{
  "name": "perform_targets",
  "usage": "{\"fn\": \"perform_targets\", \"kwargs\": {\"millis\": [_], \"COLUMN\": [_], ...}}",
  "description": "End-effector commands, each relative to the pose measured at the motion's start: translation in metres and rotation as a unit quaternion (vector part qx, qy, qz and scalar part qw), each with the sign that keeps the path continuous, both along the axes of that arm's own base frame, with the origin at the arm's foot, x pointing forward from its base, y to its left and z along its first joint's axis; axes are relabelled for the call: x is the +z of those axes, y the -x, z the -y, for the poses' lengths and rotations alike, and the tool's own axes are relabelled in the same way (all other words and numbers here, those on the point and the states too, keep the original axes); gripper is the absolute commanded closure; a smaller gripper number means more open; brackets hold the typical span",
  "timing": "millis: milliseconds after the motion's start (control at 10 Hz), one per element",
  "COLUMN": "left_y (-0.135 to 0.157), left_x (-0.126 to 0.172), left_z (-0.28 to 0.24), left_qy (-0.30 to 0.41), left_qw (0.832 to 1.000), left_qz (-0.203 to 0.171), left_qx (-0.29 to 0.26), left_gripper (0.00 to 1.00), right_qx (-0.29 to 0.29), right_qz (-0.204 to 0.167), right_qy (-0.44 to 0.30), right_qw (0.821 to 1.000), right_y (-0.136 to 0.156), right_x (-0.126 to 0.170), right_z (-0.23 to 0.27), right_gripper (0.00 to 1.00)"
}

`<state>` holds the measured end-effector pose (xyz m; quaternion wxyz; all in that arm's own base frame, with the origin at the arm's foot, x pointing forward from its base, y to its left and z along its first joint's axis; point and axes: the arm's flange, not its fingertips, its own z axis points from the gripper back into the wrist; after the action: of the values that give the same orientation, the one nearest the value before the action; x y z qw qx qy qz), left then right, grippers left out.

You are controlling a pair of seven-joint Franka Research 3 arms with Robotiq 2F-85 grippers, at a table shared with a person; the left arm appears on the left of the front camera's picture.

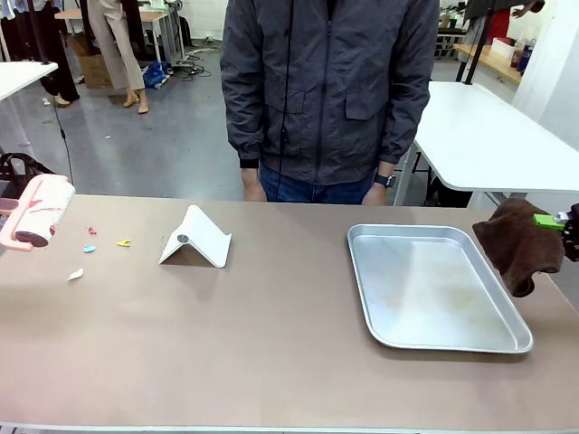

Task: Clean the surface of the table.
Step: Clean the area not pointed to by the person.

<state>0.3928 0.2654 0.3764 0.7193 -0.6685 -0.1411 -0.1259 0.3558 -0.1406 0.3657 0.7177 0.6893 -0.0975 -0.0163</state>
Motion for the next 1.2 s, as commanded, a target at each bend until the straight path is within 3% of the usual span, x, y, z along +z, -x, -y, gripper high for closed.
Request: {"fn": "perform_targets", "kwargs": {"millis": [0,200,400,600,700,800,900,1100], "left_y": [-0.005,-0.010,-0.023,-0.038,-0.042,-0.044,-0.045,-0.045], "left_x": [0.000,-0.005,-0.016,-0.026,-0.031,-0.035,-0.041,-0.047], "left_z": [-0.005,-0.034,-0.054,-0.068,-0.070,-0.070,-0.067,-0.064], "left_qy": [-0.048,-0.079,-0.125,-0.167,-0.183,-0.191,-0.197,-0.214], "left_qw": [0.997,0.988,0.967,0.953,0.948,0.945,0.946,0.944], "left_qz": [0.012,-0.026,-0.077,-0.139,-0.146,-0.151,-0.153,-0.171], "left_qx": [0.055,0.133,0.207,0.213,0.216,0.220,0.205,0.187], "left_gripper": [0.78,0.78,0.78,0.78,0.78,0.90,0.96,0.96], "right_qx": [-0.002,-0.002,-0.002,-0.002,-0.002,-0.002,-0.002,-0.002], "right_qz": [0.004,0.004,0.004,0.004,0.004,0.004,0.004,0.004], "right_qy": [-0.012,-0.012,-0.012,-0.012,-0.012,-0.012,-0.012,-0.012], "right_qw": [1.000,1.000,1.000,1.000,1.000,1.000,1.000,1.000], "right_y": [0.000,0.000,0.000,0.000,0.000,0.000,0.000,0.000], "right_x": [0.004,0.004,0.004,0.004,0.004,0.004,0.004,0.004], "right_z": [0.002,0.002,0.002,0.002,0.002,0.002,0.002,0.002], "right_gripper": [0.91,0.91,0.91,0.91,0.91,0.91,0.91,0.91]}}
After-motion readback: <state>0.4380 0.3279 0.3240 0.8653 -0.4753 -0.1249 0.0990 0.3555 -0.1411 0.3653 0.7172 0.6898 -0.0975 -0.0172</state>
